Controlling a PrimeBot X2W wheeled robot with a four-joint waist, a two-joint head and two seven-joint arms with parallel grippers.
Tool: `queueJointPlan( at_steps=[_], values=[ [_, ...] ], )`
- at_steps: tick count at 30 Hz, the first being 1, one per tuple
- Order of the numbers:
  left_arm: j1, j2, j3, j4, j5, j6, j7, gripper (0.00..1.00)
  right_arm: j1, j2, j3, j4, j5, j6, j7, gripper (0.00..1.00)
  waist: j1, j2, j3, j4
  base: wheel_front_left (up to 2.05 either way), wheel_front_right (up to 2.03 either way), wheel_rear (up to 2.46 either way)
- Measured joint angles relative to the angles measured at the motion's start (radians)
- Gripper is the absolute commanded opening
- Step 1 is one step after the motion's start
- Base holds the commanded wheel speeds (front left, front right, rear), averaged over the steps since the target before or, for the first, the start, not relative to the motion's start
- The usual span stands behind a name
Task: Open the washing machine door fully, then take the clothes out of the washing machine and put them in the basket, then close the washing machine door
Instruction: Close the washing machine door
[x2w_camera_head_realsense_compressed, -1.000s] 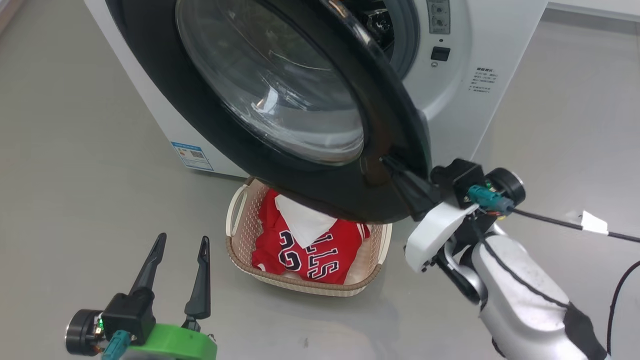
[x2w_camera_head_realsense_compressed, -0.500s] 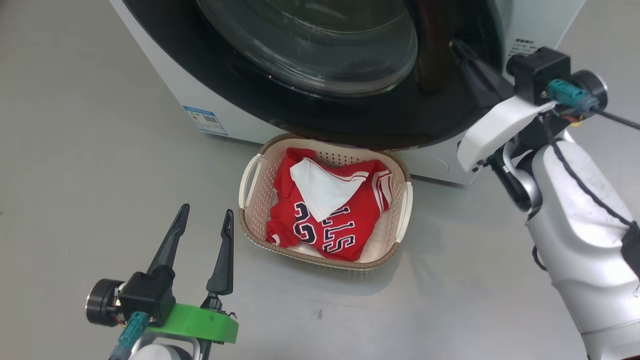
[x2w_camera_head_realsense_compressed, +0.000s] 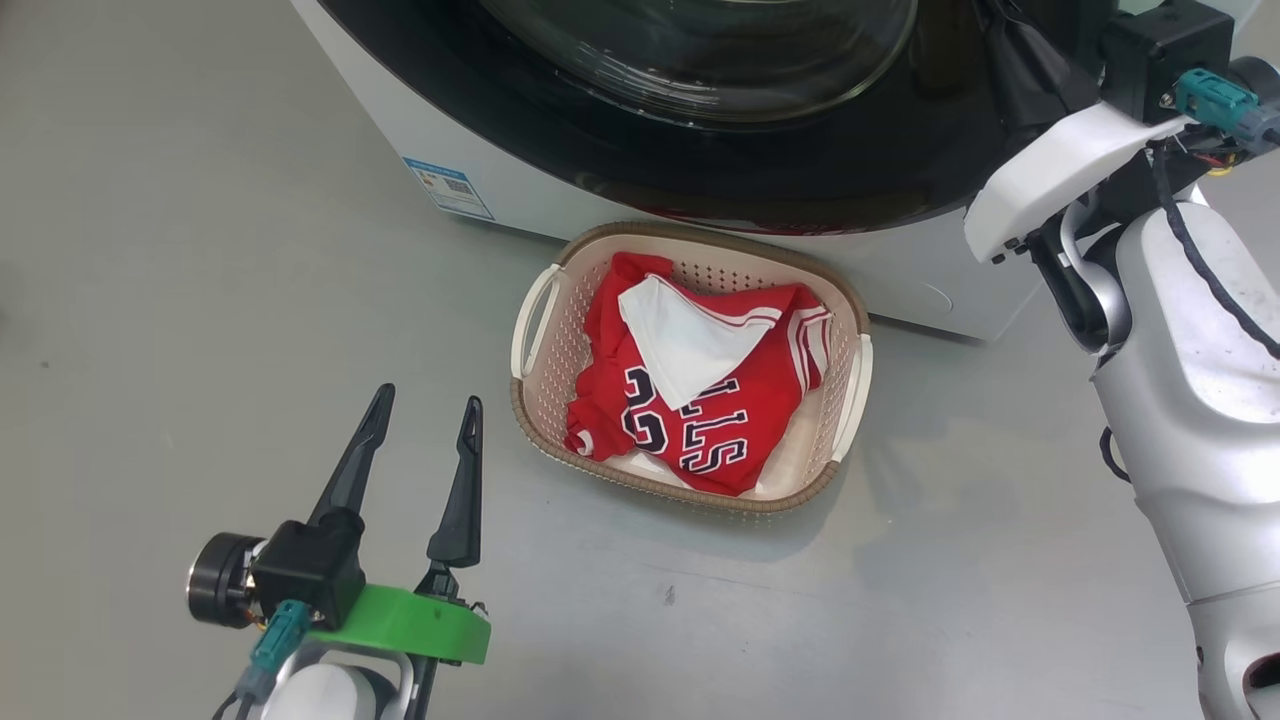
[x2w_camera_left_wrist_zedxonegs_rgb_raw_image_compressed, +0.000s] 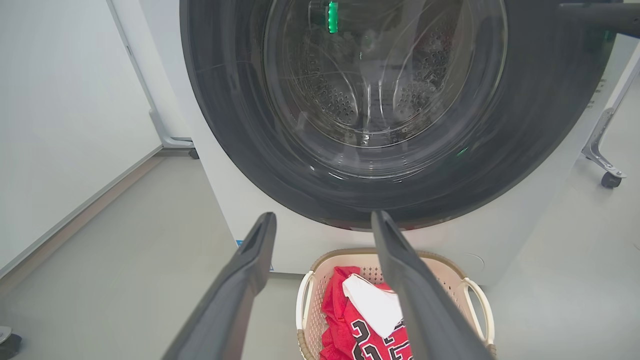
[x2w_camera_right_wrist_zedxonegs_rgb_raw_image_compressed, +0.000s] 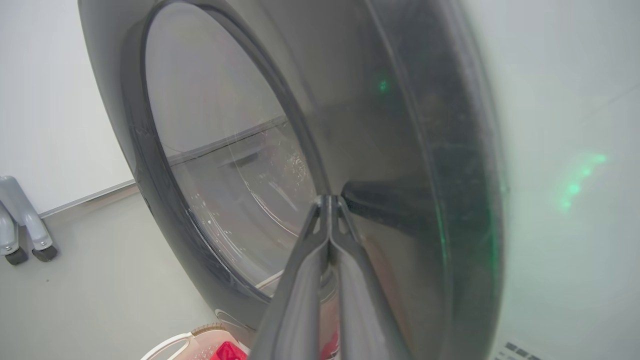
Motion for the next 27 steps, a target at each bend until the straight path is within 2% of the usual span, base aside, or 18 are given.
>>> queueJointPlan(
  at_steps=[12, 22, 23, 24, 25, 26, 27],
  values=[
    [-0.003, -0.003, 0.018, 0.039, 0.000, 0.002, -0.008, 1.00, 0.059, 0.016, 0.063, 0.030, 0.003, 0.026, -0.099, 0.00, 0.0000, 0.0000, -0.045, -0.025, 0.00, 0.00, 0.00],
    [-0.002, 0.017, 0.024, 0.068, 0.018, 0.002, -0.009, 1.00, 0.181, 0.018, 0.035, 0.010, 0.031, 0.026, -0.176, 0.00, 0.0000, 0.0000, -0.097, -0.079, 0.00, 0.00, 0.00],
    [-0.002, 0.021, 0.025, 0.072, 0.019, 0.002, -0.008, 1.00, 0.196, 0.018, 0.031, 0.010, 0.033, 0.026, -0.180, 0.25, 0.0000, 0.0000, -0.104, -0.086, 0.00, 0.00, 0.00],
    [-0.002, 0.025, 0.025, 0.076, 0.020, 0.002, -0.009, 1.00, 0.212, 0.018, 0.027, 0.010, 0.038, 0.026, -0.184, 0.65, 0.0000, 0.0000, -0.112, -0.093, 0.00, 0.00, 0.00],
    [-0.001, 0.027, 0.025, 0.080, 0.021, 0.001, -0.009, 1.00, 0.228, 0.018, 0.023, 0.010, 0.040, 0.025, -0.184, 0.94, 0.0000, 0.0000, -0.120, -0.099, 0.00, 0.00, 0.00],
    [-0.001, 0.030, 0.025, 0.084, 0.021, 0.001, -0.009, 1.00, 0.244, 0.019, 0.018, 0.010, 0.045, 0.024, -0.186, 1.00, 0.0000, 0.0000, -0.129, -0.106, 0.00, 0.00, 0.00],
    [0.000, 0.032, 0.025, 0.088, 0.021, -0.001, -0.009, 1.00, 0.261, 0.021, 0.013, 0.010, 0.052, 0.018, -0.189, 1.00, 0.0000, 0.0000, -0.137, -0.113, 0.00, 0.00, 0.00]
  ],
)
